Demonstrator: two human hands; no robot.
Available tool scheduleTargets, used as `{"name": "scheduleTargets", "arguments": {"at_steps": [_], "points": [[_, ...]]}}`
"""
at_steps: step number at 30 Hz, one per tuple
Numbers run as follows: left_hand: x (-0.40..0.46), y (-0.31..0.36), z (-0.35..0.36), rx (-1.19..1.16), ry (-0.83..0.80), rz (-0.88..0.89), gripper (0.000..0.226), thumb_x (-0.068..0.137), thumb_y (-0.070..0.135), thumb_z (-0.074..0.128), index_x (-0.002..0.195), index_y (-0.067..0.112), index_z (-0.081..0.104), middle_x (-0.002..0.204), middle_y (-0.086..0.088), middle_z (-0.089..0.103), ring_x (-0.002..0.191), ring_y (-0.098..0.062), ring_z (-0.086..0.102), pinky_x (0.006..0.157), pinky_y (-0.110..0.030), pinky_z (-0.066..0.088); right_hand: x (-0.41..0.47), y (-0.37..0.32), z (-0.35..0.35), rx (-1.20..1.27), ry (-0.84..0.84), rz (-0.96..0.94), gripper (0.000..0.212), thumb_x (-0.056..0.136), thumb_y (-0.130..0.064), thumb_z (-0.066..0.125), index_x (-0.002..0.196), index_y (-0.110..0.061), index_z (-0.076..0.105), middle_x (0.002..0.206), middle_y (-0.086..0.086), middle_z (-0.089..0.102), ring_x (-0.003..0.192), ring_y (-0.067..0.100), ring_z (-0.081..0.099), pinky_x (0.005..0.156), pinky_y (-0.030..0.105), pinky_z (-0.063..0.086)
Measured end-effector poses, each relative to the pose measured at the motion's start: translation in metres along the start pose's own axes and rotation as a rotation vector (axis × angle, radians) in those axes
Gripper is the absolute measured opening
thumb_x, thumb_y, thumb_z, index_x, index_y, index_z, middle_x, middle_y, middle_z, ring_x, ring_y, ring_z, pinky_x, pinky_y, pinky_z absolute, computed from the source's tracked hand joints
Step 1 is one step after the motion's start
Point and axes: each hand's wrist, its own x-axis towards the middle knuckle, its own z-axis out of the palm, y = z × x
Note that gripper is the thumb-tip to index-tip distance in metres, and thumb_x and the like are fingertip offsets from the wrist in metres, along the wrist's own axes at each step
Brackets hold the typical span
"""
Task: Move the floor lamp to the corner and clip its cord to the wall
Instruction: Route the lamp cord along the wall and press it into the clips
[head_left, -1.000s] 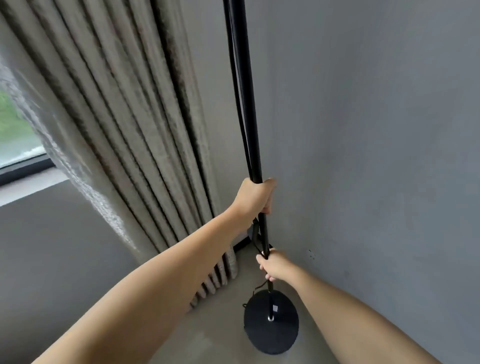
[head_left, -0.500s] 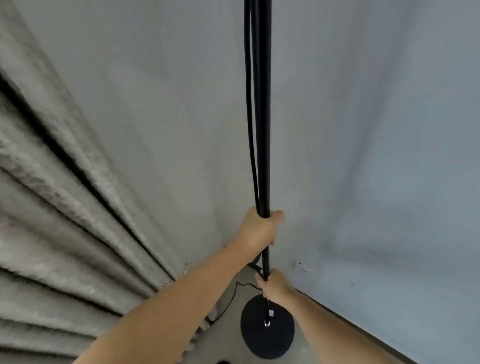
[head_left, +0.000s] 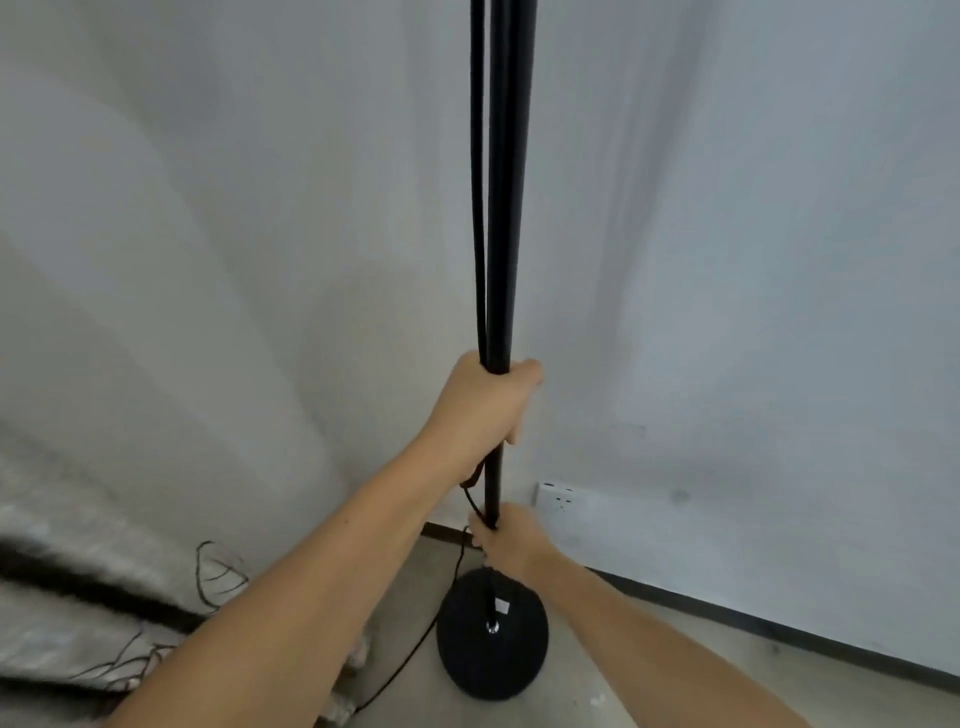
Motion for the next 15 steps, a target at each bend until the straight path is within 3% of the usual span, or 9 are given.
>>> {"name": "scheduleTargets", "arguments": {"at_steps": [4, 7, 9, 12, 15], "points": [[0.0, -0.003, -0.004, -0.028, -0.079, 0.179, 0.058, 0.084, 0.017, 0.053, 0.031, 0.024, 0.03, 0.032, 0.009, 0.028, 0.031, -0.013, 0.027, 0.048, -0.025, 0.035, 0.009, 0.015, -0.003, -0.098, -0.01, -0.15, 0.029, 0.091, -0.042, 0.05, 0.081, -0.018, 0.06, 0.087, 0.01, 0.071, 0.068, 0.019, 0.065, 0.076, 0.041, 0.059], [-0.002, -0.028, -0.007, -0.12, -0.105, 0.45, 0.045, 0.09, 0.026, 0.055, 0.048, 0.027, 0.039, 0.04, 0.009, 0.031, 0.037, -0.013, 0.029, 0.048, -0.023, 0.044, 0.017, 0.041, -0.006, -0.156, -0.021, -0.36, 0.027, 0.09, -0.043, 0.054, 0.087, -0.017, 0.062, 0.08, 0.003, 0.07, 0.063, 0.007, 0.067, 0.064, 0.021, 0.058], [-0.002, -0.058, -0.006, -0.129, 0.03, 0.663, 0.028, 0.09, 0.028, 0.055, 0.063, 0.025, 0.051, 0.046, 0.01, 0.045, 0.044, -0.012, 0.043, 0.057, -0.026, 0.051, 0.024, 0.064, -0.006, -0.205, 0.003, -0.509, 0.014, 0.091, -0.037, 0.055, 0.086, -0.025, 0.059, 0.077, -0.004, 0.067, 0.064, 0.002, 0.067, 0.062, 0.012, 0.053], [0.003, -0.107, -0.002, -0.122, 0.192, 0.865, 0.007, 0.092, 0.024, 0.053, 0.092, 0.02, 0.059, 0.073, 0.007, 0.063, 0.069, -0.011, 0.063, 0.076, -0.027, 0.055, 0.034, 0.096, -0.001, -0.247, 0.088, -0.645, 0.016, 0.094, -0.028, 0.053, 0.09, -0.017, 0.064, 0.08, -0.003, 0.065, 0.07, 0.0, 0.063, 0.066, 0.01, 0.048], [0.004, -0.149, 0.003, -0.12, 0.21, 0.819, 0.032, 0.091, 0.025, 0.055, 0.123, 0.023, 0.047, 0.101, 0.006, 0.063, 0.095, -0.016, 0.067, 0.09, -0.034, 0.054, 0.04, 0.111, -0.003, -0.279, 0.192, -0.699, 0.021, 0.096, -0.023, 0.047, 0.086, -0.016, 0.065, 0.078, -0.009, 0.059, 0.069, -0.006, 0.056, 0.068, 0.01, 0.043]]}}
